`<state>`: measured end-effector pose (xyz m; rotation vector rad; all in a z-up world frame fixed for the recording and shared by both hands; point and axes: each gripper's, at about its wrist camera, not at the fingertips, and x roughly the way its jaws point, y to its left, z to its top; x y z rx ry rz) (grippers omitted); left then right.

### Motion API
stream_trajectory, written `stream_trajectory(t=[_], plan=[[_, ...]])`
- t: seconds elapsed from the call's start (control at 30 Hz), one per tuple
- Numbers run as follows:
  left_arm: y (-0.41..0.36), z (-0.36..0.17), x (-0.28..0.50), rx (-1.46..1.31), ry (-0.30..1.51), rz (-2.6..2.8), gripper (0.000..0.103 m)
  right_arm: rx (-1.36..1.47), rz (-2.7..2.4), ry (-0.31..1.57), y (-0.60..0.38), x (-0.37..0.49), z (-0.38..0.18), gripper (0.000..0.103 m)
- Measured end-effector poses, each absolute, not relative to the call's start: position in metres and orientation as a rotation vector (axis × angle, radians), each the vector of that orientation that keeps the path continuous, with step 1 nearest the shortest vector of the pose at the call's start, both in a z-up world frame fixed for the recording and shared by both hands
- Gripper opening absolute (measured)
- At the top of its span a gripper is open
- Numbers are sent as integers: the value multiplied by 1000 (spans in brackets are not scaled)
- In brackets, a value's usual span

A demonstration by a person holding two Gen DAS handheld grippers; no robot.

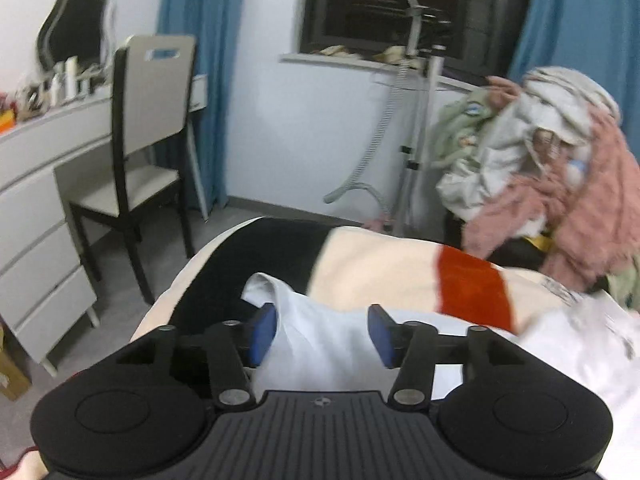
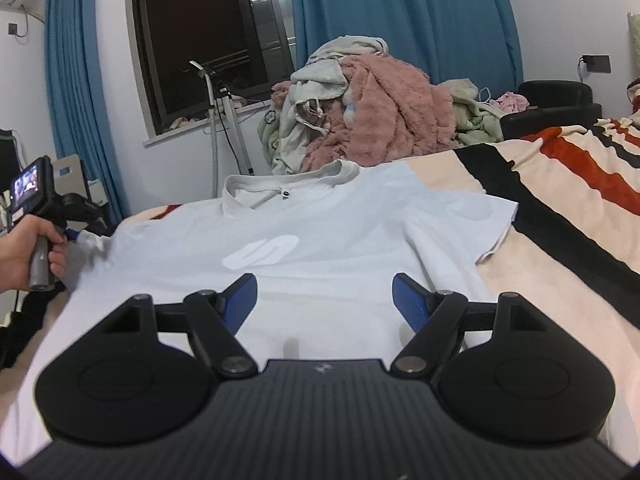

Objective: Fold clothes

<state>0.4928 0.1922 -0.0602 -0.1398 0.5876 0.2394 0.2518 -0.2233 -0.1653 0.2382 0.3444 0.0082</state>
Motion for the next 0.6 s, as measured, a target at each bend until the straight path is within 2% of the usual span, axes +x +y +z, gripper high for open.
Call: stream_trajectory(t=[0.07,0.13,0.23,0.4,0.6], plan=[[176,-49,474,-116,580,200,63,221,18,331,-220,247,-161,76],[155,-36,446,-103,559,153,74,210,29,315,-219,242,-158,76],[118,-15,392,-71,523,79,85,236,32,304,-225,236,-156,76],[61,8,303,-52,483,-24,92,263,25,275,-236,223,-149,76],[16,6,209,-51,480,-111,96,243,30,243,-240,203,-138,76]])
